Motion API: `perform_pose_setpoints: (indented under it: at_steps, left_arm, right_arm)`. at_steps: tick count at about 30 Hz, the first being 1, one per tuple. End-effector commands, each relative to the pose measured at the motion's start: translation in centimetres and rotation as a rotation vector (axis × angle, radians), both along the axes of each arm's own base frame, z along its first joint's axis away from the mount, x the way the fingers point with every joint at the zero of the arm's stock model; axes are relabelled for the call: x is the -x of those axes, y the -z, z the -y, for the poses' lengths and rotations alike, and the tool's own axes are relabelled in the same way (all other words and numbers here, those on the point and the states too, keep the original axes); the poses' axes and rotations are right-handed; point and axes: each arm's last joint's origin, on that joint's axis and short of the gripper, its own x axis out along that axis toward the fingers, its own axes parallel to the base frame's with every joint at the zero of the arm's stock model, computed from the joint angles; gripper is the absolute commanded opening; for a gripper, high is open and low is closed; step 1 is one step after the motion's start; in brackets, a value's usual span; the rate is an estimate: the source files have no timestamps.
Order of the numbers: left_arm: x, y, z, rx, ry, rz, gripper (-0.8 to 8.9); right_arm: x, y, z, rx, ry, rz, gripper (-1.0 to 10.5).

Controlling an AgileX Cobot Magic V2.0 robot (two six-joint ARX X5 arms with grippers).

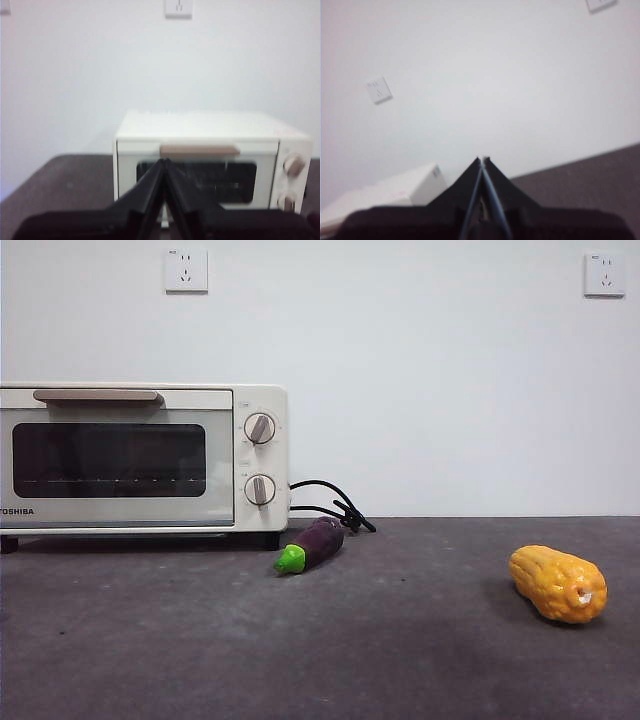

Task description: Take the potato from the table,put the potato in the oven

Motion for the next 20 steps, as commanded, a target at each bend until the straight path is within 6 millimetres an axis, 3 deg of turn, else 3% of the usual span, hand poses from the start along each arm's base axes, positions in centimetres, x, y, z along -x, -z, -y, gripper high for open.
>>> perform_pose_setpoints:
  at_steps: [1,11,20]
  left_arm:
    - [-0.1,-1.7,0.0,-0.004,-0.003,0.011,-0.04]
    - [-1.6,-8.0,0.0,-0.003,0.027,-0.270,-0.05]
    - [-5.4,-11.4,0.1,0.006,0.070,-0.492,-0.05]
  right_arm:
    - [0.3,-1.7,-0.1,0.010,-0.024,0.006,0.0]
    - [-0.8,-7.0,-0.3,0.003,-0.118,-0.297,0.0]
    - [-4.1,-9.7,-0.3,-0.014,-0.149,-0.522,0.0]
